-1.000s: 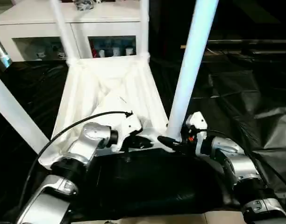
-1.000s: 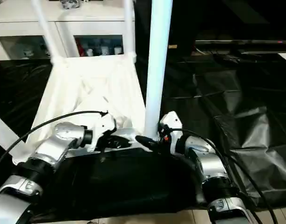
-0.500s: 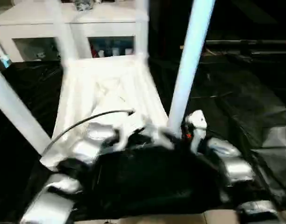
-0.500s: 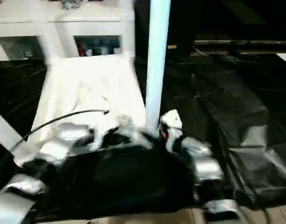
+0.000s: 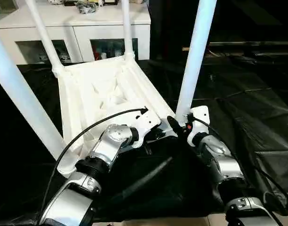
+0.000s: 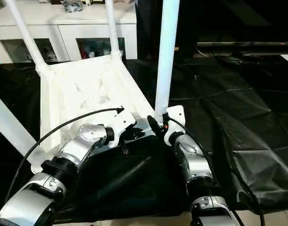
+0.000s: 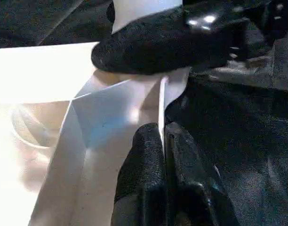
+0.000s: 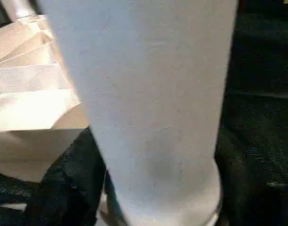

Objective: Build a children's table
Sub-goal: Rotate leg to tighten

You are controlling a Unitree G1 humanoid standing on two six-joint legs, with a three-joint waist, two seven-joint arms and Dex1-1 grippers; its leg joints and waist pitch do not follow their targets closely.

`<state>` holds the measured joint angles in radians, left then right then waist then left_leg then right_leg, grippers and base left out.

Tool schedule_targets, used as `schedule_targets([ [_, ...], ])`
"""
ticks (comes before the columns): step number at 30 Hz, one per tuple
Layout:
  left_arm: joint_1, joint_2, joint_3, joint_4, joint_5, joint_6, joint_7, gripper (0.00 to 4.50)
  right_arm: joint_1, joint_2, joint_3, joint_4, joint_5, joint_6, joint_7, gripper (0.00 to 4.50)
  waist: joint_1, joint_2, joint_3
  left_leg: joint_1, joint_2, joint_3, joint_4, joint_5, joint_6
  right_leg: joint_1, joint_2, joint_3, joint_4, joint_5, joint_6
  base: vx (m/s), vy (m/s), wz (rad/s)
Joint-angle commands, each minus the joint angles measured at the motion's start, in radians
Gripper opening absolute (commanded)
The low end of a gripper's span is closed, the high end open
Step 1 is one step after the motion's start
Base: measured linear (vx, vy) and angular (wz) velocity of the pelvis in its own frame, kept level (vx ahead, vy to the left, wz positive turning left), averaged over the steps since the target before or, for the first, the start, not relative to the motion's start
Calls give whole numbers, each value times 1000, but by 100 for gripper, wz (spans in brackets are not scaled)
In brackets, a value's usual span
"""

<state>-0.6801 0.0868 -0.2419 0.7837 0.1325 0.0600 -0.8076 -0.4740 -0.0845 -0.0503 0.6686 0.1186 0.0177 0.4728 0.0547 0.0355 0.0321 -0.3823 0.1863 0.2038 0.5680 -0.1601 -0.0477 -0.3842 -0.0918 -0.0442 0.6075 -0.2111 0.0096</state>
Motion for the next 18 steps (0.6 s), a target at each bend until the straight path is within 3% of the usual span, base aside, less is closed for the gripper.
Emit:
schedule_targets([
  [1,16,-32,-6,-5,-48,-13,-22,0,25,50,111,-4,16,33,151,359,1,-25,-45,14,43,-25,-64,-272,65,26,-57,34,-94,-264,-183,0,0,0],
  [7,67,61,-22,-96,-106,11,-250,0,26,-67,140,-52,39,35,362,374,0,-25,-49,8,44,-23,-57,-210,97,34,-56,31,-82,-163,-222,0,0,0],
  [8,73,77,-24,-108,-114,12,-281,0,25,-86,143,-58,45,42,396,374,-1,-25,-47,10,45,-20,-57,-215,100,30,-53,31,-83,-163,-229,0,0,0],
  [15,84,131,-14,-130,-129,34,-369,0,26,-160,144,-77,47,57,527,374,5,-25,-45,16,51,-20,-62,-245,70,27,-52,32,-79,-181,-241,0,0,0],
  [18,100,163,-18,-166,-141,56,-413,0,21,-183,147,-76,65,71,572,360,7,-27,-47,15,50,-18,-59,-223,79,29,-53,32,-75,-149,-250,0,0,0],
])
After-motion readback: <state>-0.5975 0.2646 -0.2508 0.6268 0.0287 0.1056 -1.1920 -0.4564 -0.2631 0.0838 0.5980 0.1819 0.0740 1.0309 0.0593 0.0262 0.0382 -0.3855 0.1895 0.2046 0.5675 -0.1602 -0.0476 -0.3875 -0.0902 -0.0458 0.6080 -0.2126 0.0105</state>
